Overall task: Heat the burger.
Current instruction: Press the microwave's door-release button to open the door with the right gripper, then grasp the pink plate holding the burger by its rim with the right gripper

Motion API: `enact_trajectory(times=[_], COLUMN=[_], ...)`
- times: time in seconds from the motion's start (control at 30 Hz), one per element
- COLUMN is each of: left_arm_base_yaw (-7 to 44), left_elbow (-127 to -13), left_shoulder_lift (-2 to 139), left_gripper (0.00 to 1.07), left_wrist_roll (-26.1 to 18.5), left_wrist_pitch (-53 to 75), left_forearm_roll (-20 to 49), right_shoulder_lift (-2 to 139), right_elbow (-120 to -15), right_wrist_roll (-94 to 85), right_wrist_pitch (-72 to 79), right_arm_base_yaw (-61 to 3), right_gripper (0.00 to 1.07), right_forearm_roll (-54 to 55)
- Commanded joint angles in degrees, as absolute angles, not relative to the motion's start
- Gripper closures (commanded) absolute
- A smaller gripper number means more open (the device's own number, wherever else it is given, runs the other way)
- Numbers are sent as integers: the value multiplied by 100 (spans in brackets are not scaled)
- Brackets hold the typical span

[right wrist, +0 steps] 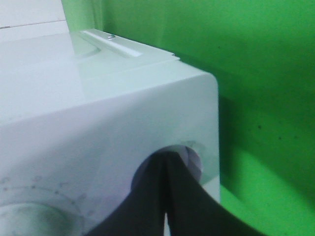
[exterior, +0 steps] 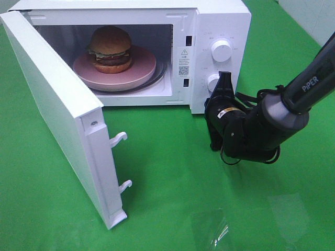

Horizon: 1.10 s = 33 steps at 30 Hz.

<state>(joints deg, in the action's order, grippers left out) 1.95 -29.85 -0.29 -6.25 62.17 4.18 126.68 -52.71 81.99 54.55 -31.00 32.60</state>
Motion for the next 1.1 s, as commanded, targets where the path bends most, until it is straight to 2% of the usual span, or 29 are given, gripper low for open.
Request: enact_trajectory(times=[0.03,0.63,1.1], left_arm_base_yaw=[166,166,166], left_elbow=[-2968,-2968,-2968], left_shoulder_lift=[-126,-126,-126], left_gripper=[7,7,7], left_wrist_roll=[-630,-630,-630], left_wrist_pitch=[6136,6136,6136], left_forearm_roll=[453,453,453], right_shoulder_lift=[12427,11757,10789], right_elbow=[-5518,-4675,-4314], right_wrist_roll=[8216,8170,6612], right_wrist_pitch=[6572,5105,3237], right_arm_base_yaw=[-3014,-3146,-3128], right_gripper=[107,107,107], right_forearm_roll=[2773,2550,2555])
